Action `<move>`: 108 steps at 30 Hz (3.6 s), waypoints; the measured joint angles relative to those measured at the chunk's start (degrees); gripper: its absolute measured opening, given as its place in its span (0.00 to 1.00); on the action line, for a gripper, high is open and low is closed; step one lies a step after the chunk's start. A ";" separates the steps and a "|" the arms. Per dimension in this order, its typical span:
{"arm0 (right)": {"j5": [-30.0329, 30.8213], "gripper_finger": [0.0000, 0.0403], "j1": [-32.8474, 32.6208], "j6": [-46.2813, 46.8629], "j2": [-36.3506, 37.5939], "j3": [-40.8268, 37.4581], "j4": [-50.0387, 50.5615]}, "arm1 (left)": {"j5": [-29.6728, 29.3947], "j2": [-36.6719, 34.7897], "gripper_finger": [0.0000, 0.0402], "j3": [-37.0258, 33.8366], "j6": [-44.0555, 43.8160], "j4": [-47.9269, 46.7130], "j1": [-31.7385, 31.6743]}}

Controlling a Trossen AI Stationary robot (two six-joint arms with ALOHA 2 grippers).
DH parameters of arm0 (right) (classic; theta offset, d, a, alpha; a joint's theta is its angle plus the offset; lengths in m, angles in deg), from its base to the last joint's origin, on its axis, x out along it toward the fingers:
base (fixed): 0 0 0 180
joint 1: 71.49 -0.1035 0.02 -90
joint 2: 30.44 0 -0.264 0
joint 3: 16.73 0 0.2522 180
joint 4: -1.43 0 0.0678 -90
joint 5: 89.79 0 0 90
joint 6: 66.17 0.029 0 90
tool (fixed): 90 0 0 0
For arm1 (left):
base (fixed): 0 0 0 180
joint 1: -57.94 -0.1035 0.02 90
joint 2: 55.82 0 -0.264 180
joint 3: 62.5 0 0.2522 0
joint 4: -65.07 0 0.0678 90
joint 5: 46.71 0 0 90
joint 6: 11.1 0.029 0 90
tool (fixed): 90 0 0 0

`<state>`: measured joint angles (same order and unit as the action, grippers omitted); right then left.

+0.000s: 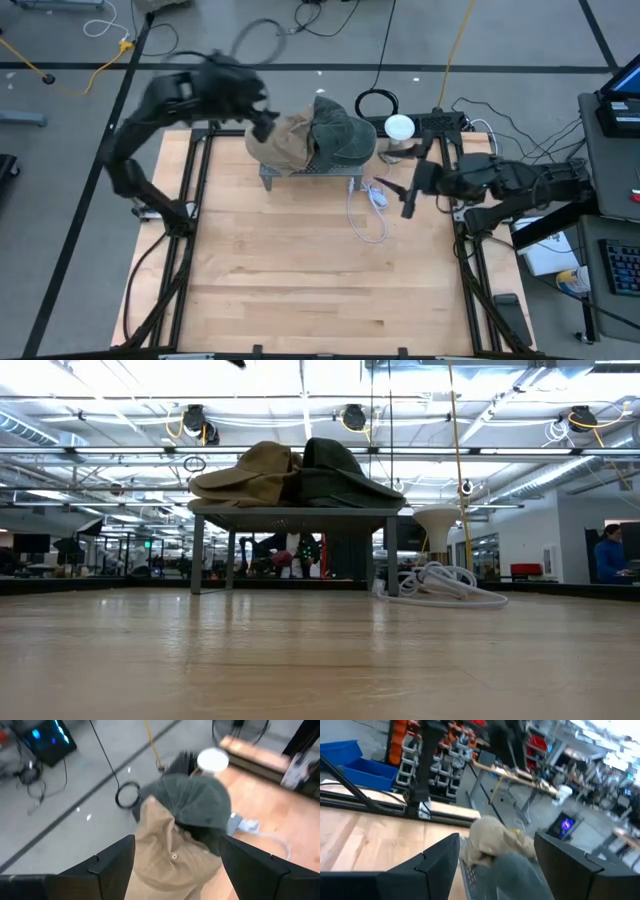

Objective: Pick & Place hat
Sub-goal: Return to Home Position

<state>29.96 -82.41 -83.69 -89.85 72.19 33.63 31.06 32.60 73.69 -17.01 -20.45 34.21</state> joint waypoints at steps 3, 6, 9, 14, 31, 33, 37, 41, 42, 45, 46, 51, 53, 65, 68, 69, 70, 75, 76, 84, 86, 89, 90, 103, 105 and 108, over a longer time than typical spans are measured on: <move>0.21 0.62 0.08 2.72 2.32 0.00 3.98 | -0.27 -4.50 0.73 0.00 0.61 0.96 -0.02; -0.08 0.62 -0.09 4.45 4.64 0.00 7.36 | -0.39 -9.19 0.73 0.00 2.76 1.86 -0.02; -0.02 0.62 -0.45 6.42 7.52 -1.67 6.98 | -0.37 -13.49 0.73 0.00 4.19 2.14 -0.02; 0.09 0.62 -0.86 6.54 14.40 -9.70 0.75 | 1.64 -20.08 0.73 -0.09 7.95 1.20 -0.02; 0.19 0.62 -0.84 13.98 32.68 -34.93 -10.91 | 13.81 -51.45 0.73 -43.50 6.75 16.16 -0.02; 0.17 0.62 -0.82 16.06 33.82 -36.61 -10.98 | 13.84 -55.96 0.73 -49.67 5.70 19.50 -0.02; -2.22 0.62 -0.81 18.61 35.68 -39.85 -10.97 | 15.45 -64.33 0.73 -60.73 4.30 25.70 -0.02; -4.52 0.62 -0.84 19.06 37.28 -43.93 -15.40 | 13.89 -72.02 0.73 -71.15 2.58 31.62 -0.02; -4.49 0.62 -0.83 19.01 37.65 -45.28 -17.31 | 13.05 -73.87 0.73 -73.71 2.20 33.10 -0.02; -4.38 0.62 -0.84 18.53 38.44 -49.22 -22.85 | 9.68 -78.83 0.73 -80.72 1.48 37.67 -0.02; -4.39 0.62 -0.83 18.51 38.73 -50.72 -24.99 | 8.67 -80.17 0.73 -82.93 1.05 38.85 -0.02; -4.38 0.62 -0.83 18.39 39.81 -59.27 -38.98 | 7.02 -85.89 0.73 -92.39 -0.90 45.71 -0.02; -4.36 0.62 -0.83 18.49 40.08 -62.81 -44.73 | 6.69 -87.39 0.73 -95.84 -0.84 47.88 -0.02; -4.04 0.62 -0.82 18.28 40.56 -74.09 -59.69 | 6.54 -88.13 0.73 -108.56 -0.10 60.38 -0.02; -3.97 0.62 -0.84 16.48 40.59 -74.10 -59.05 | 6.19 -88.13 0.73 -110.47 -0.23 59.89 -0.02; -3.96 0.62 -0.83 15.83 40.63 -74.12 -58.75 | 6.19 -88.13 0.73 -110.89 -0.28 60.06 -0.02; -3.90 0.62 -0.82 15.15 40.70 -74.14 -58.25 | 6.20 -88.14 0.73 -111.38 -0.55 60.39 -0.02; -1.12 0.62 -0.83 13.83 42.56 -74.20 -53.94 | 6.44 -88.13 0.73 -113.23 -2.23 60.26 -0.02; -0.68 0.62 -0.81 13.83 43.15 -74.20 -52.60 | 6.76 -88.15 0.73 -113.43 -2.24 60.55 -0.02; -1.12 0.62 -0.84 15.40 49.52 -74.27 -42.61 | 5.17 -88.13 0.73 -116.39 -1.90 62.71 -0.02; -1.23 0.62 -0.81 16.07 51.33 -74.29 -39.85 | 4.87 -88.15 0.73 -116.56 -1.57 63.00 -0.02; -1.26 0.62 -0.81 15.81 54.27 -74.29 -36.85 | 4.30 -88.15 0.73 -117.51 -0.84 63.08 -0.02; -1.07 0.62 -0.81 15.35 55.17 -74.29 -36.14 | 4.20 -88.13 0.73 -117.89 -0.89 62.92 -0.02; 13.29 0.62 -0.81 20.06 59.25 -70.66 -19.64 | 4.09 -88.06 0.73 -118.99 -1.39 66.05 -0.02; 13.73 0.62 -0.82 22.51 59.23 -70.50 -18.17 | 4.29 -88.06 0.73 -118.99 -2.15 66.03 -0.02; 13.91 0.62 -0.81 24.03 59.22 -70.38 -17.23 | 4.32 -88.04 0.73 -118.99 -3.72 66.00 -0.02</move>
<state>43.87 -83.22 -59.66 -30.62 1.81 16.40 35.38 -55.44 -45.30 -20.73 45.54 34.19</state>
